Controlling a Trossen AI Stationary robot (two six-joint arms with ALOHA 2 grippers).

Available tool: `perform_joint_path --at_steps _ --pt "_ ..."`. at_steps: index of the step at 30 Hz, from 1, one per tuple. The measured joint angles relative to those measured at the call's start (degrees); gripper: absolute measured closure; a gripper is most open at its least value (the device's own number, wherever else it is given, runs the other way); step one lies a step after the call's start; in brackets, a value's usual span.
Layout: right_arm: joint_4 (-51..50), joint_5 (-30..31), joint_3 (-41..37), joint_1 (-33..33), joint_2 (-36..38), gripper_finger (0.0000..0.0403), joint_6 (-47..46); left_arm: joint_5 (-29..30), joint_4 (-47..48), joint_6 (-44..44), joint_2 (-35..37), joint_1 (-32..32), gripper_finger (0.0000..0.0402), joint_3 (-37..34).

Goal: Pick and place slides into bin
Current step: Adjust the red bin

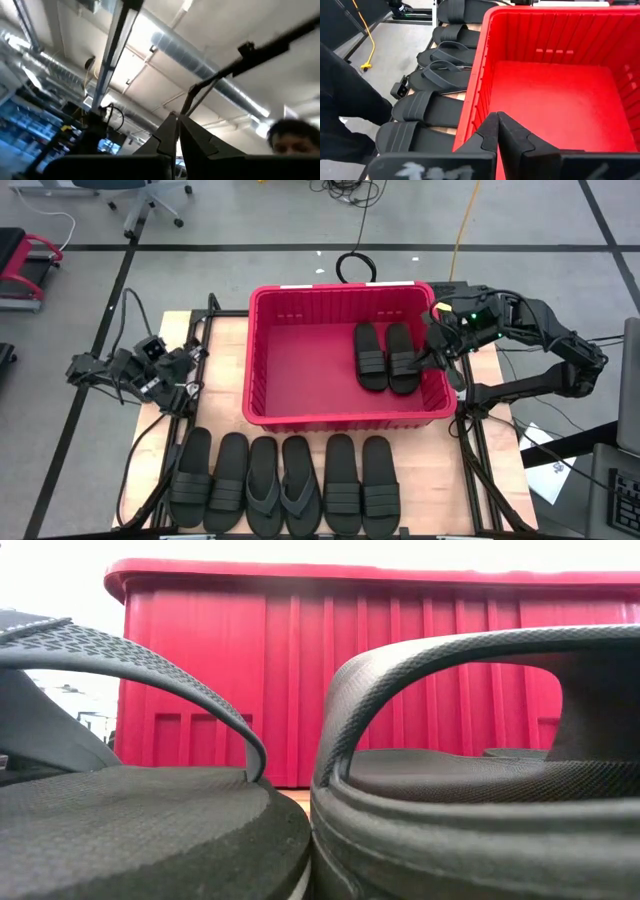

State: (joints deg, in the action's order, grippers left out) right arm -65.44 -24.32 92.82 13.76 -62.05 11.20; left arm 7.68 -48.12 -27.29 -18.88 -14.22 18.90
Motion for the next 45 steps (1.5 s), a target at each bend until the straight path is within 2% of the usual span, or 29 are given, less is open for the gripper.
perform_joint_path --at_steps 4,10,12,15,17,20,23,26,30,38,45 --pt "0.5 -1.9 0.0 0.0 0.1 0.0403 -1.0 4.3 2.5 -5.9 -2.3 0.0 0.0376 0.0" --pt "0.1 -2.1 0.0 0.0 0.2 0.0403 -1.9 1.3 14.0 -11.4 -11.1 -0.1 0.0376 3.8" --pt "0.1 1.7 0.0 0.0 0.2 0.0403 -1.4 -1.1 19.8 -12.4 -15.0 -0.1 0.0376 7.7" --pt "-1.1 7.1 0.0 0.1 0.1 0.0403 -1.1 -7.8 33.0 -11.7 -21.0 -0.1 0.0376 15.4" --pt "-3.3 7.9 0.0 0.4 0.1 0.0403 -1.3 -10.4 43.3 -8.9 -24.5 -0.5 0.0376 21.1" --pt "-10.3 8.2 0.0 1.2 0.1 0.0403 -0.7 -11.3 57.5 -4.6 -29.0 -1.7 0.0376 30.0" --pt "-17.7 12.2 0.0 1.8 0.1 0.0403 0.3 -12.4 69.6 -3.3 -33.5 -3.6 0.0376 36.8" --pt "-20.7 15.1 0.0 2.3 0.1 0.0403 0.4 -12.8 76.4 -4.8 -38.0 -5.6 0.0376 42.8" --pt "-20.9 15.3 0.0 2.8 0.1 0.0403 0.0 -12.6 84.6 -4.9 -44.4 -8.1 0.0376 48.1" --pt "-24.7 18.4 0.0 2.8 0.2 0.0403 2.5 -14.8 90.0 -6.0 -54.0 -9.1 0.0376 50.1" --pt "-24.6 18.2 0.0 2.8 0.6 0.0403 2.0 -8.6 91.6 -6.9 -56.7 -6.1 0.0376 50.1"
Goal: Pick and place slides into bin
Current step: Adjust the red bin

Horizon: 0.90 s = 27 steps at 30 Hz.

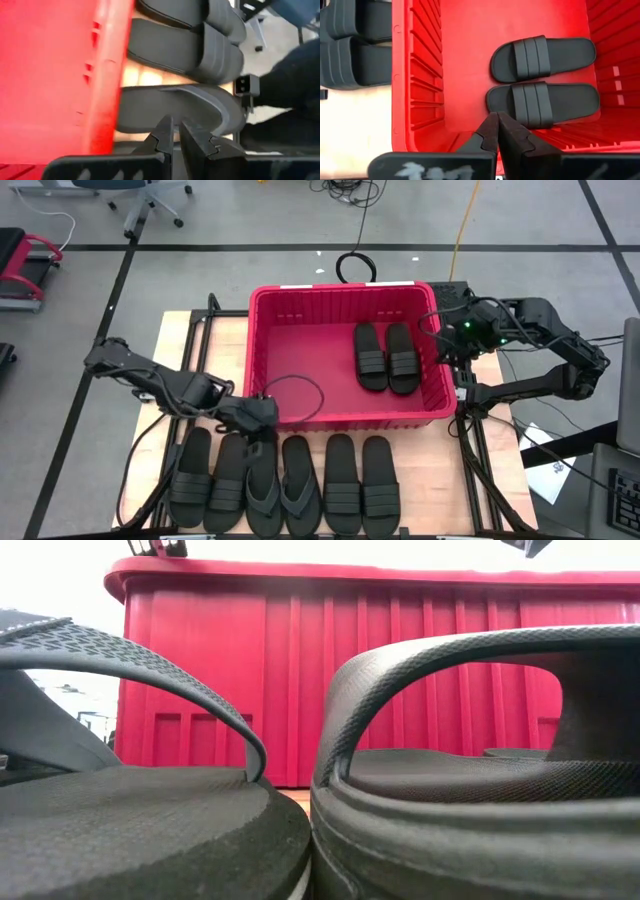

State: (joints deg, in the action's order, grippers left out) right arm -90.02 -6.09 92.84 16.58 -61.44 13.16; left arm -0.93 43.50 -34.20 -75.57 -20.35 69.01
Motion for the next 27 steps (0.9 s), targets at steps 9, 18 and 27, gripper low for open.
perform_joint_path --at_steps 9,18,27 --pt "0.0 0.4 0.0 0.0 1.5 0.0403 -3.6 1.3 1.5 3.1 0.2 5.2 0.0376 0.0" --pt "0.0 17.9 0.0 0.0 4.9 0.0403 -11.5 0.6 4.7 7.0 0.3 7.9 0.0376 0.2" --pt "0.1 20.8 -2.8 0.0 6.4 0.0403 -18.1 -2.5 4.3 11.7 1.2 8.3 0.0376 0.0"
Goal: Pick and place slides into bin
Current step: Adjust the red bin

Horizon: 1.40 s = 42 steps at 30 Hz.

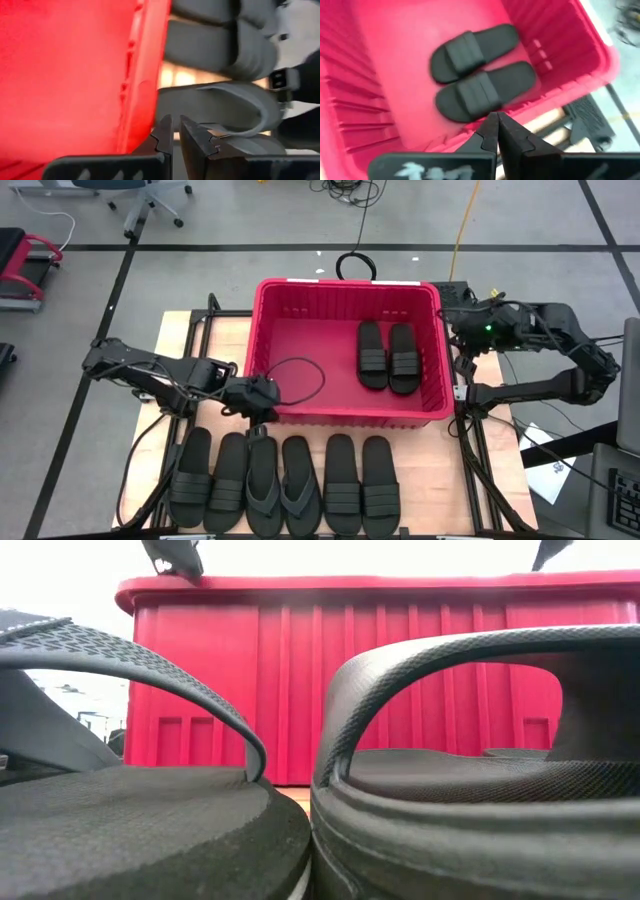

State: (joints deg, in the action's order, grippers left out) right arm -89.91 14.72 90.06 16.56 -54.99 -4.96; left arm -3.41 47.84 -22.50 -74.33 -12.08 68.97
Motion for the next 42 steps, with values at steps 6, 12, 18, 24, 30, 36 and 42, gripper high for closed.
perform_joint_path --at_steps 6,12,18,24,30,36,42 --pt "-0.1 15.9 -8.7 0.7 1.4 0.0403 -8.9 -0.8 -4.3 1.9 3.6 0.0 0.0376 0.0" --pt "2.4 23.6 -20.2 7.1 1.3 0.0403 -13.0 5.5 -4.7 1.4 8.9 0.1 0.0376 0.0" --pt "13.3 12.8 -28.1 13.7 1.2 0.0403 -12.6 10.6 -4.7 -1.4 12.7 0.1 0.0376 0.0" --pt "17.9 15.5 -29.0 20.3 -0.2 0.0403 -9.3 11.6 -4.5 -3.5 14.1 0.1 0.0376 0.0" --pt "25.7 10.2 -29.0 28.5 -3.0 0.0403 -2.3 12.2 -4.3 -3.5 13.6 0.1 0.0376 0.0" --pt "30.4 5.7 -29.0 33.3 -6.9 0.0403 3.0 12.7 -4.3 -3.5 13.6 0.1 0.0376 0.0" --pt "33.9 2.0 -29.0 35.2 -10.0 0.0403 5.8 12.9 -2.6 -3.8 13.6 0.1 0.0376 0.0"
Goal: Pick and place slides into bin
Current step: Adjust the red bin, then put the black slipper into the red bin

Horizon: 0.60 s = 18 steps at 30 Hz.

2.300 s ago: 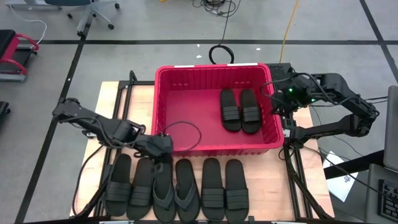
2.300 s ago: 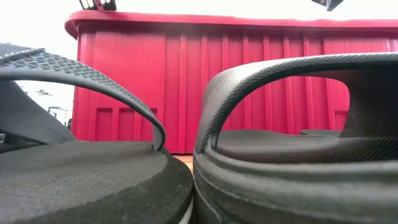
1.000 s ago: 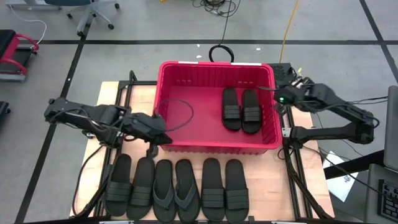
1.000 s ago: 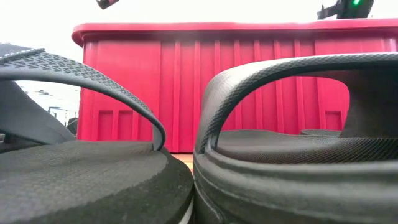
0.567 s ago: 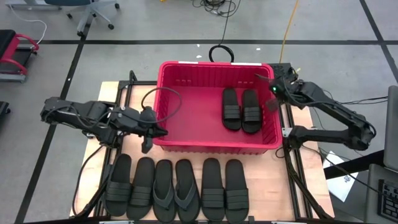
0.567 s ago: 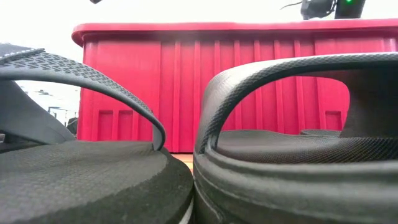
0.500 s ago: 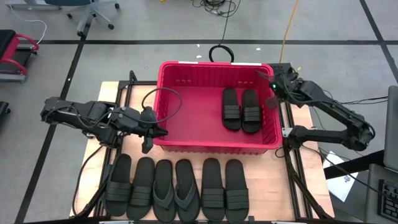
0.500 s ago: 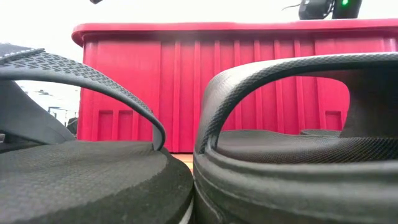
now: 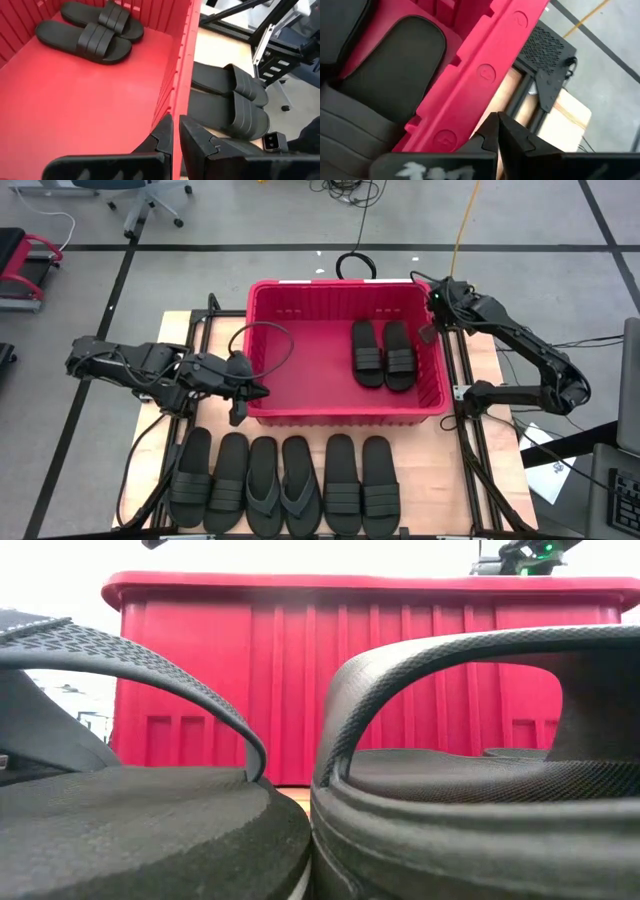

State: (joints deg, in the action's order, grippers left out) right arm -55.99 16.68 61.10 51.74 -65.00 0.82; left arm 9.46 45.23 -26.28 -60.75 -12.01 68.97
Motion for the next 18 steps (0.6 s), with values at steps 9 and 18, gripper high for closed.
perform_joint_path --at_steps 9,18 --pt "1.0 -0.4 0.0 0.0 0.9 0.0403 0.3 -0.4 2.7 -1.3 0.0 0.0 0.0376 0.0" --pt "-3.4 1.3 4.3 -0.8 3.0 0.0403 0.5 -0.4 2.5 1.6 0.4 -0.2 0.0376 0.0"
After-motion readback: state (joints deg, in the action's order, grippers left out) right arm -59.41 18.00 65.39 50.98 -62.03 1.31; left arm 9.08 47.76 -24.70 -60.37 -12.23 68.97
